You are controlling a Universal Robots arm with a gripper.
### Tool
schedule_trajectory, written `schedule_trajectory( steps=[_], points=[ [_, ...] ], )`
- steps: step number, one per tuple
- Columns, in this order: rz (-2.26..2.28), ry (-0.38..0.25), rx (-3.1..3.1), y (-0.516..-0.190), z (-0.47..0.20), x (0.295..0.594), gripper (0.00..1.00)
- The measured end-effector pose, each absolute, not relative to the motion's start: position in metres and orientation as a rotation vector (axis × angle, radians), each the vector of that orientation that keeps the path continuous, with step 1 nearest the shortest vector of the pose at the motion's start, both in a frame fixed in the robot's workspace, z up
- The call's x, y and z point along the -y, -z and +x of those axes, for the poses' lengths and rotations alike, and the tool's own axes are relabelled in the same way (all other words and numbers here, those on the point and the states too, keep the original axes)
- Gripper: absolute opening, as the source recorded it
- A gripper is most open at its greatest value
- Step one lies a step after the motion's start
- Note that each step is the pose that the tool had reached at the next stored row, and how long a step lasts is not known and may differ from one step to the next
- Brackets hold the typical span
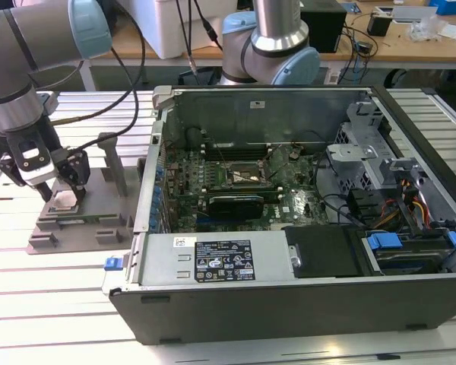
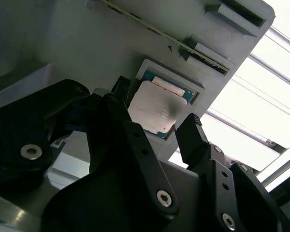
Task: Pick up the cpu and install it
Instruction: 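Pick up the cpu and move it towards the insertion slot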
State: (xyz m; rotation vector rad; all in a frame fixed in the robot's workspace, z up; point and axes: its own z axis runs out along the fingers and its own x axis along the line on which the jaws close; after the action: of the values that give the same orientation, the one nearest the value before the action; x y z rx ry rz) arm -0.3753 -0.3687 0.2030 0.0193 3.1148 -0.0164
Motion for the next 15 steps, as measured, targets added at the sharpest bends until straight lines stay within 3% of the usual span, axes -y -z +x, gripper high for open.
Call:
schedule_trajectory(
  steps=[15],
  points=[
    [-0.047,0.016,-3.115,-0.190,-0.380,0.369,0.66]
  ],
)
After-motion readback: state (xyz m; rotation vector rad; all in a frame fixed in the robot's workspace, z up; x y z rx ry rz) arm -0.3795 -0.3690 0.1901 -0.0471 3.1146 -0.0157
